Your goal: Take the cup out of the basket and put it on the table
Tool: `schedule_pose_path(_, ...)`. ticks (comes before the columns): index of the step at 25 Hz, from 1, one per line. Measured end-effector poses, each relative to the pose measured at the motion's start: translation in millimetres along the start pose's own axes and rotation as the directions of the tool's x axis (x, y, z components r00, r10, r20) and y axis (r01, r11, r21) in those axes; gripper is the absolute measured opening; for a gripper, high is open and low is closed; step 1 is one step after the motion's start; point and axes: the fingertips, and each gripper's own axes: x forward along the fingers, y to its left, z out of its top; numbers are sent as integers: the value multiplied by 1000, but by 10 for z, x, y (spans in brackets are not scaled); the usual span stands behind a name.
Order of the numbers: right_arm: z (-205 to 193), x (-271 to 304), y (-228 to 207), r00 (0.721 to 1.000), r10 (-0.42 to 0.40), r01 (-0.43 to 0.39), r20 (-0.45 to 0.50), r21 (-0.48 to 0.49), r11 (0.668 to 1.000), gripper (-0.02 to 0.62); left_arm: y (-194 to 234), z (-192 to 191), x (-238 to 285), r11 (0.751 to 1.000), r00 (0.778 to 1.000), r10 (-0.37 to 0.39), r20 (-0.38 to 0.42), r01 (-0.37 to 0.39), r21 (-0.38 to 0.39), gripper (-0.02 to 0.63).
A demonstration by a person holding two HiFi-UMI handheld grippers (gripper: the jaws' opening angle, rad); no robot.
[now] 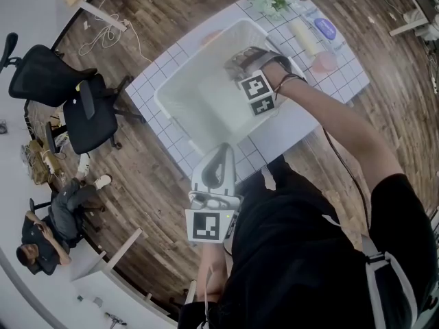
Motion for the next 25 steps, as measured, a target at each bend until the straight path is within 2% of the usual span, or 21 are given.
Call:
schedule_pose_path(8,148,-708,-136,985,-94,73,148,141,987,235,-132,72,-32,1000,1000,1,17,-1,29,9)
schedule_pose_path(13,295,-1299,-224,943,-196,118,271,279,953,235,-192,139,-75,999,999,13,31,-15,50,9)
schedule_pose_path(16,386,-1664,-280,900,-264,123,346,378,917,235,-222,174,-88,998,999,20,45,-22,57,9)
schedule_pose_path(19,478,-2023,-303,845,-328,93,422,487,868,233,-269,219,-109,998,998,26,56,-29,63,9)
schedule_pose_path(25,551,-2677,-267,702,-446,-42,555,658,752,233,-366,305,-138,996,997,37,75,-43,80,9)
